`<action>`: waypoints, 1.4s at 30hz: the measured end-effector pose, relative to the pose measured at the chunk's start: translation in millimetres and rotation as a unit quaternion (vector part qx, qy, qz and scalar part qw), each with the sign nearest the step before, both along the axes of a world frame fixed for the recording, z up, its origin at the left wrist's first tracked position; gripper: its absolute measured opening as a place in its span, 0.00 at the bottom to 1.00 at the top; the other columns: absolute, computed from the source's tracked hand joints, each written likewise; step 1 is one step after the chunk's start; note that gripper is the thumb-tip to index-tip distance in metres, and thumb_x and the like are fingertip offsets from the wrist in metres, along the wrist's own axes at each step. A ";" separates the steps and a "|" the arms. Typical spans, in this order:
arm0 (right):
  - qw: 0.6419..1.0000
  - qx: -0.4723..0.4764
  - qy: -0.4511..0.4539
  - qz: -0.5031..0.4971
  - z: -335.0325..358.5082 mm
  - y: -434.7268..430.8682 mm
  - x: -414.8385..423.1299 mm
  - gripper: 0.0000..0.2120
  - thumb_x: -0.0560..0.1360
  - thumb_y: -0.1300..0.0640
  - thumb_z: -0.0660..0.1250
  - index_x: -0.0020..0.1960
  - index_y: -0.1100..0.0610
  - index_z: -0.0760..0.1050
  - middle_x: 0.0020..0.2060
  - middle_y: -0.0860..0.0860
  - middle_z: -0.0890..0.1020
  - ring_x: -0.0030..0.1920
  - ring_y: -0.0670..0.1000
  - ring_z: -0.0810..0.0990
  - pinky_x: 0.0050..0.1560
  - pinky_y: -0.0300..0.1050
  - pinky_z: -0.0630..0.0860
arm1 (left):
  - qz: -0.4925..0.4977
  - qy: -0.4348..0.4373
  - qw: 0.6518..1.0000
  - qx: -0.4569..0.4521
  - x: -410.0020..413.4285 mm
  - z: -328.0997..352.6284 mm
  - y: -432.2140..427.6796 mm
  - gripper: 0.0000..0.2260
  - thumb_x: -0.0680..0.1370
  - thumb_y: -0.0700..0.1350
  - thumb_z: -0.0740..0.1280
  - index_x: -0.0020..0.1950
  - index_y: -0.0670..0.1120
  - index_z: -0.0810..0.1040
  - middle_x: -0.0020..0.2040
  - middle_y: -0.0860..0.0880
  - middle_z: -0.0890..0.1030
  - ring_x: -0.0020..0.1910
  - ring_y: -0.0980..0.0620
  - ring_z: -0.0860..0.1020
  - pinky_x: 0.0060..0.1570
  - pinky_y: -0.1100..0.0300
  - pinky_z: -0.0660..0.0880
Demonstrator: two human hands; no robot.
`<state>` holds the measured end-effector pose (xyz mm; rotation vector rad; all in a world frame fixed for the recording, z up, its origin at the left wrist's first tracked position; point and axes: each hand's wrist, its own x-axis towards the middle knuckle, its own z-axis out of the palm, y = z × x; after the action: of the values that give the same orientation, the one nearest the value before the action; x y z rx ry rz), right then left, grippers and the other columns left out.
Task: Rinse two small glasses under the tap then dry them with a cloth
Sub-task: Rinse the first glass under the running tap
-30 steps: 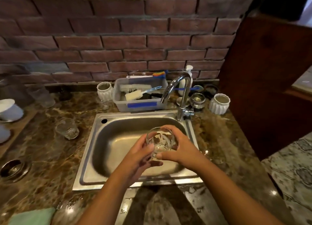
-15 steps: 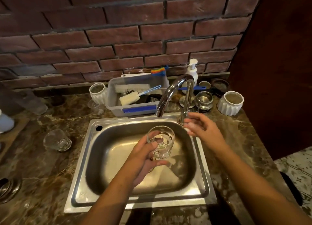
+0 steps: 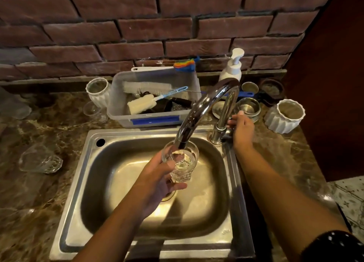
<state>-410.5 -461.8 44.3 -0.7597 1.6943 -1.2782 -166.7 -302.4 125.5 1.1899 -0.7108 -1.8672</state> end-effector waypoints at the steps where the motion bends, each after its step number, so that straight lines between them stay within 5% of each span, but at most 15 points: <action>1: 1.000 0.003 0.008 -0.003 -2.5 -2.1 3.5 0.20 0.83 0.44 0.56 0.46 0.57 0.78 0.35 0.51 0.81 0.37 0.50 0.78 0.43 0.48 0.76 | -0.002 0.002 1.000 0.000 1.5 -2.5 -0.9 0.34 0.67 0.52 0.76 0.72 0.49 0.73 0.68 0.42 0.79 0.66 0.37 0.78 0.65 0.36 0.73; 8: 0.992 0.020 0.121 -0.023 -10.0 -5.2 8.2 0.25 0.84 0.43 0.50 0.35 0.52 0.72 0.32 0.48 0.77 0.35 0.49 0.75 0.48 0.52 0.75 | 0.011 -0.006 1.000 0.019 4.3 -11.2 -1.8 0.29 0.69 0.53 0.72 0.70 0.50 0.75 0.66 0.43 0.80 0.66 0.38 0.78 0.57 0.46 0.78; 17: 0.992 0.016 0.110 -0.058 -6.0 -3.2 12.9 0.24 0.84 0.44 0.50 0.35 0.50 0.71 0.31 0.46 0.78 0.35 0.47 0.76 0.51 0.54 0.77 | 0.018 -0.009 0.999 0.034 -0.6 -6.1 0.4 0.29 0.67 0.53 0.73 0.68 0.51 0.77 0.65 0.42 0.81 0.64 0.38 0.79 0.61 0.42 0.76; 29: 0.988 0.020 0.135 -0.068 -2.7 0.0 14.5 0.25 0.85 0.46 0.49 0.34 0.53 0.71 0.31 0.46 0.79 0.37 0.49 0.77 0.46 0.45 0.71 | 0.024 -0.012 0.999 0.035 -6.0 0.2 6.2 0.34 0.62 0.58 0.81 0.67 0.53 0.78 0.65 0.44 0.81 0.64 0.39 0.79 0.58 0.46 0.77; 35: 0.989 0.023 0.117 -0.083 -3.8 -0.8 14.8 0.26 0.85 0.45 0.49 0.33 0.52 0.71 0.36 0.51 0.83 0.42 0.54 0.81 0.53 0.51 0.76 | 0.024 -0.008 0.999 0.031 -5.3 -2.3 8.3 0.36 0.63 0.57 0.80 0.70 0.52 0.76 0.67 0.43 0.80 0.65 0.39 0.79 0.58 0.46 0.77; 42: 0.994 0.034 0.073 -0.080 -1.7 0.1 15.3 0.26 0.84 0.44 0.50 0.33 0.52 0.72 0.33 0.46 0.81 0.43 0.54 0.81 0.56 0.55 0.77 | 0.043 -0.002 0.999 0.026 -3.0 -6.5 10.6 0.29 0.68 0.53 0.74 0.69 0.54 0.77 0.67 0.44 0.80 0.64 0.37 0.79 0.59 0.43 0.75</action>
<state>-395.2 -461.7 42.6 -0.7023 1.9392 -1.2931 -169.7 -291.8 118.9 1.2394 -0.6071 -1.8229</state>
